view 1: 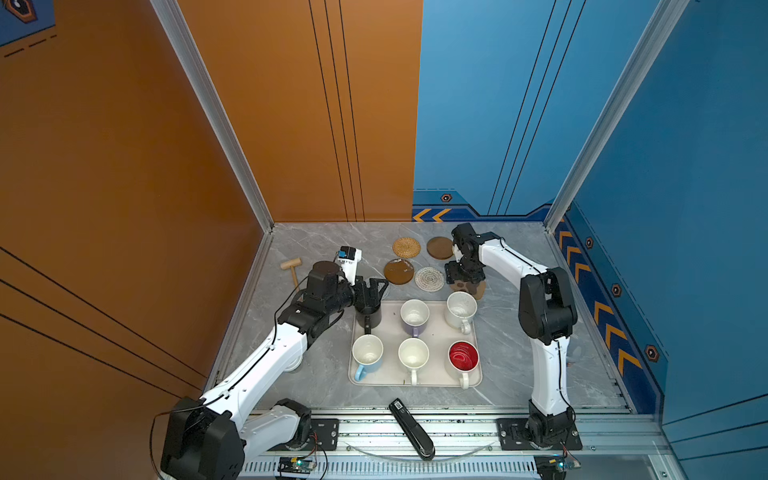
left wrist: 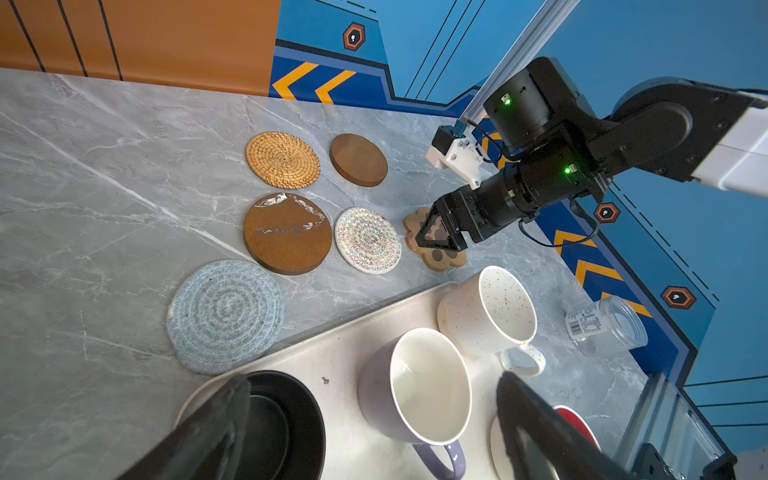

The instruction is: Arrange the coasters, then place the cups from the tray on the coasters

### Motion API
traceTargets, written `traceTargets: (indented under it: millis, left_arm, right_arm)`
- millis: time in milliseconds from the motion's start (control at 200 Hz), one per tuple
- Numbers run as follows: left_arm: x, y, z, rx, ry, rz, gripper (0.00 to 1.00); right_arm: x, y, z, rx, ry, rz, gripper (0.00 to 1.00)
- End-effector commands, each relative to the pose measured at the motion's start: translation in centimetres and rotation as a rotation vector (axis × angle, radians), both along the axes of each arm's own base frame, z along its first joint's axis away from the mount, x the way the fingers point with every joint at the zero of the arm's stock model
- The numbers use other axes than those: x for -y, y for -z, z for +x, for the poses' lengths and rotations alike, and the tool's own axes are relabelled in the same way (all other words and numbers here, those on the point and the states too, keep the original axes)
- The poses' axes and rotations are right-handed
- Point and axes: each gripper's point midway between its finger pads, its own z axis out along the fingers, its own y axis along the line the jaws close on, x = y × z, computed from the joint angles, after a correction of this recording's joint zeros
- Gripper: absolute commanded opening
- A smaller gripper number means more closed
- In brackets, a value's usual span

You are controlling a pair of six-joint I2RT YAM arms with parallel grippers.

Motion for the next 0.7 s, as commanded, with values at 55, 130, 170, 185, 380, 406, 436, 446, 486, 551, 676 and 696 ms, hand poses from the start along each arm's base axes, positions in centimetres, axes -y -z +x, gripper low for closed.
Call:
traceTargets:
  millis: [55,130,170,185,380,406,436,446,486,551,676,696]
  left_arm:
    - [0.6,-0.4,-0.5,0.032,0.036,-0.005,0.94]
    - [0.5,-0.4,-0.5,0.030,0.034,-0.005,0.94]
    - [0.5,-0.4,-0.4,0.030,0.034,-0.007,0.94]
    - [0.6,-0.4,-0.5,0.030,0.034,-0.007,0.94]
    - [0.5,-0.6,-0.4,0.030,0.028,-0.013,0.94]
    - [0.5,-0.7,-0.4,0.032,0.029,-0.013,0.94]
    - [0.5,-0.7,-0.5,0.031,0.029,-0.015,0.94]
    - [0.5,-0.8,-0.4,0.032,0.029,-0.015,0.94]
    - [0.6,-0.9,-0.4,0.034,0.029,-0.017,0.94]
    - [0.6,-1.1,-0.4,0.035,0.027,-0.021,0.94]
    - [0.6,-1.3,-0.3,0.036,0.027,-0.027,0.94]
    - [0.7,-1.5,-0.3,0.039,0.028,-0.029,0.94]
  right_arm:
    - [0.8,1.6,-1.0,-0.066,0.015,-0.071,0.79]
    - [1.0,2.1,-1.1,-0.077,0.017,-0.084,0.79]
    - [1.0,2.4,-1.2,-0.083,0.016,-0.089,0.79]
    - [1.0,2.5,-1.2,-0.084,0.017,-0.092,0.79]
    - [1.8,3.5,-1.3,-0.096,0.018,-0.143,0.79]
    - [2.0,3.7,-1.4,-0.101,0.018,-0.152,0.79]
    - [2.2,3.7,-1.5,-0.102,0.019,-0.157,0.79]
    - [2.3,3.8,-1.5,-0.104,0.020,-0.161,0.79]
    - [2.6,4.0,-1.7,-0.110,0.023,-0.168,0.78]
    - [3.1,4.2,-1.8,-0.117,0.036,-0.172,0.78]
    - [4.4,4.8,-2.1,-0.138,0.055,-0.182,0.77]
    - [4.6,4.9,-2.0,-0.138,0.059,-0.182,0.76]
